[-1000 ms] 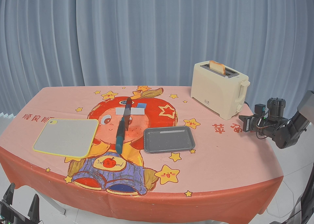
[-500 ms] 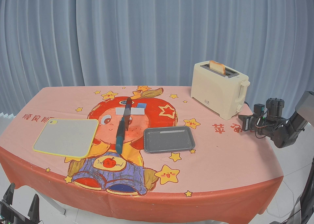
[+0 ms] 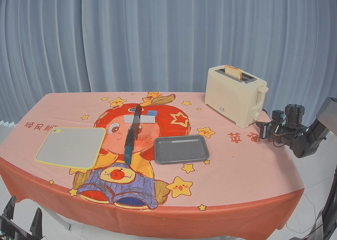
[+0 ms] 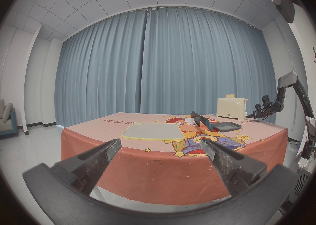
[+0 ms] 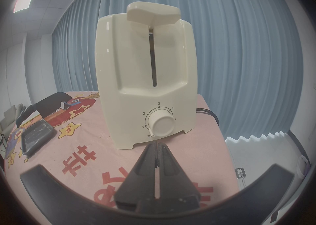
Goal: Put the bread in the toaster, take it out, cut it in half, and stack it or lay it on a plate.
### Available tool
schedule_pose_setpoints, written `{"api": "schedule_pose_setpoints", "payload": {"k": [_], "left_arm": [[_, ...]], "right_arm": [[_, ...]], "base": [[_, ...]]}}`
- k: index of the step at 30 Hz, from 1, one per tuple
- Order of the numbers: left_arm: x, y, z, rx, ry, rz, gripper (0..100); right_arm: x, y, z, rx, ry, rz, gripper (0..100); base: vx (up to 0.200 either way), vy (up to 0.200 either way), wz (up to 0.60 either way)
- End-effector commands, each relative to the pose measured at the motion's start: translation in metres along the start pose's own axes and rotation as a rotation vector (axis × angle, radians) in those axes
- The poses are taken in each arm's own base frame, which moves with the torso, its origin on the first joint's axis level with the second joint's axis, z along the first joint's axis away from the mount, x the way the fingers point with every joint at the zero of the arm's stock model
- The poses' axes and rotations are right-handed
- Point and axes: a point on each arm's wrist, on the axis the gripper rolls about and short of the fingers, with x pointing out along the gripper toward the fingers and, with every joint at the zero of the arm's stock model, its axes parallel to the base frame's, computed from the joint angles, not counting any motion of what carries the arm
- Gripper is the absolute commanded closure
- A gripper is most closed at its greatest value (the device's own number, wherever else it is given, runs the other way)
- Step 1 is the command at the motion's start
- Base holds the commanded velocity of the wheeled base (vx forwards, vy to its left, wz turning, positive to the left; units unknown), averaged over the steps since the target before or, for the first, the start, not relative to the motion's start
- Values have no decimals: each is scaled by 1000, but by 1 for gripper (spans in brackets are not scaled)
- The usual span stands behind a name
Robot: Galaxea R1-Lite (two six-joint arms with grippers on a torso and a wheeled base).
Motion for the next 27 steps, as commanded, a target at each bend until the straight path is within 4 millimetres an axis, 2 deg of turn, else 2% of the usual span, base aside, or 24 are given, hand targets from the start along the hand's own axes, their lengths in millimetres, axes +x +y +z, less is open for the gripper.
{"api": "schedule_pose_setpoints", "payload": {"k": [1,27], "left_arm": [[1,0,-5,-1,19,1,0],[1,0,-5,1,19,1,0]], "right_arm": [[0,0,2,-3,-10,0,100],[-1,4,5,-12,-44,8,100]], "base": [[0,0,0],[0,0,0]]}}
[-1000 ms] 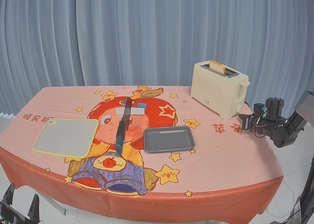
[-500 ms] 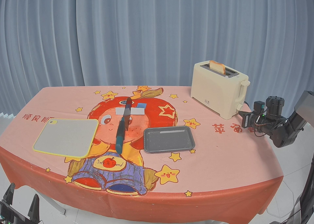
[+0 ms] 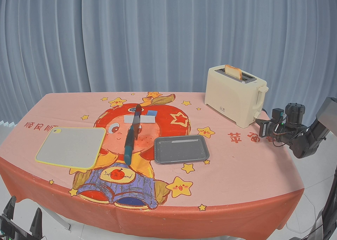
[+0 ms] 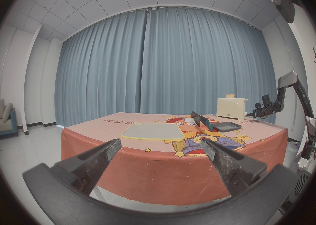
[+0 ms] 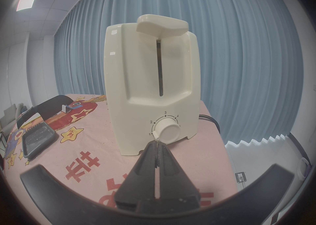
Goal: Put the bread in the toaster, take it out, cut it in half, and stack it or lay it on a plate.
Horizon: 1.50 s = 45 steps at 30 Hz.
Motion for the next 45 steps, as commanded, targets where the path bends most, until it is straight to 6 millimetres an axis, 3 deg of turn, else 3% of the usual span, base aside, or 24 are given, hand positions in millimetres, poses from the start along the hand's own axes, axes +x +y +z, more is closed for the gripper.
{"api": "schedule_pose_setpoints", "payload": {"k": [1,10,16,28,35,45], "left_arm": [[1,0,-5,0,19,1,0],[1,0,-5,0,19,1,0],[1,0,-5,1,19,1,0],[1,0,-5,0,19,1,0],[1,0,-5,1,19,1,0],[1,0,-5,1,19,1,0]], "right_arm": [[0,0,0,-1,-2,1,100],[0,1,0,-2,-2,2,100],[-4,14,-5,-12,0,31,100],[-48,43,21,-57,-103,94,100],[-72,47,37,-70,-157,96,100],[-92,51,36,-75,-156,103,100]], "base": [[0,0,0],[0,0,0],[0,0,0],[0,0,0],[0,0,0],[0,0,0]]}}
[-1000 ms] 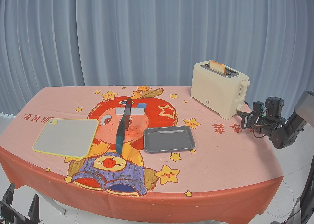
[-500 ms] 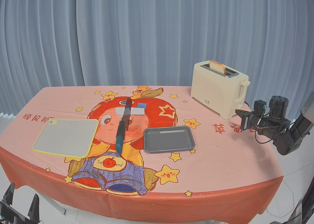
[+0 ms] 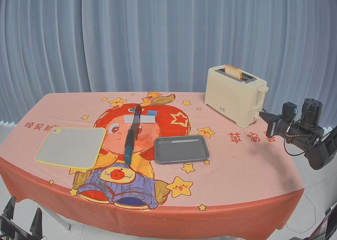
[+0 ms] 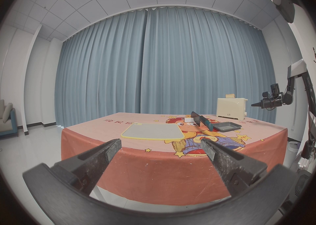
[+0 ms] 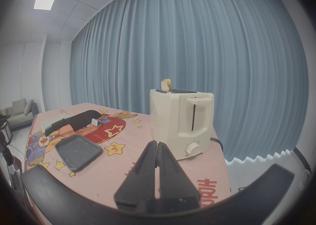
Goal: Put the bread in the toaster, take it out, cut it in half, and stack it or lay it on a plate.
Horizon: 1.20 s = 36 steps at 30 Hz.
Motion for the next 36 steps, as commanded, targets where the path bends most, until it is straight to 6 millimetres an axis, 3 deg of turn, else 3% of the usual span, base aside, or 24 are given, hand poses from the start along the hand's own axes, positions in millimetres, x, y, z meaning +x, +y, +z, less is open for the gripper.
{"api": "schedule_pose_setpoints", "payload": {"k": [1,36], "left_arm": [[1,0,-5,-1,19,1,0],[1,0,-5,1,19,1,0]], "right_arm": [[-12,4,7,-7,-24,5,100],[-40,7,26,-20,-99,-1,100]], "base": [[0,0,0],[0,0,0]]}}
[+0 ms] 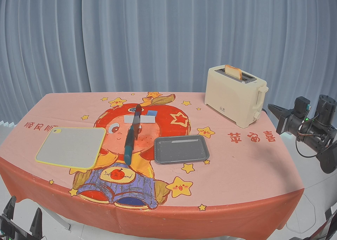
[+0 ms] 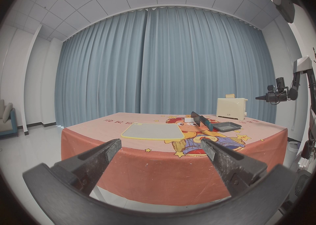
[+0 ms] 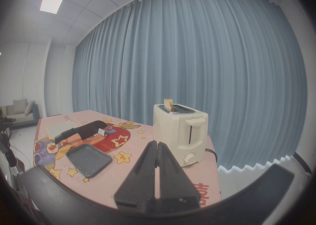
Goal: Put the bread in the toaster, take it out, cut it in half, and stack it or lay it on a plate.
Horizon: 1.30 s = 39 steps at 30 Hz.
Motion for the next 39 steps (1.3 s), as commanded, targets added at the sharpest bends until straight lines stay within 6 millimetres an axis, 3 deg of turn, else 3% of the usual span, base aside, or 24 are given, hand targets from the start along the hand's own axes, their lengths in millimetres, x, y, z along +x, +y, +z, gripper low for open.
{"api": "schedule_pose_setpoints", "payload": {"k": [1,15,24,28,39], "left_arm": [[1,0,-5,1,19,1,0],[1,0,-5,1,19,1,0],[1,0,-5,1,19,1,0],[1,0,-5,1,19,1,0],[1,0,-5,1,19,1,0]], "right_arm": [[-1,-2,5,0,-18,4,100],[-9,-38,26,-15,-107,35,100],[-2,-37,36,77,-137,72,100],[8,-32,47,175,-171,83,100],[63,-48,26,168,-214,-14,100]], "base": [[0,0,0],[0,0,0],[0,0,0],[0,0,0],[0,0,0]]}}
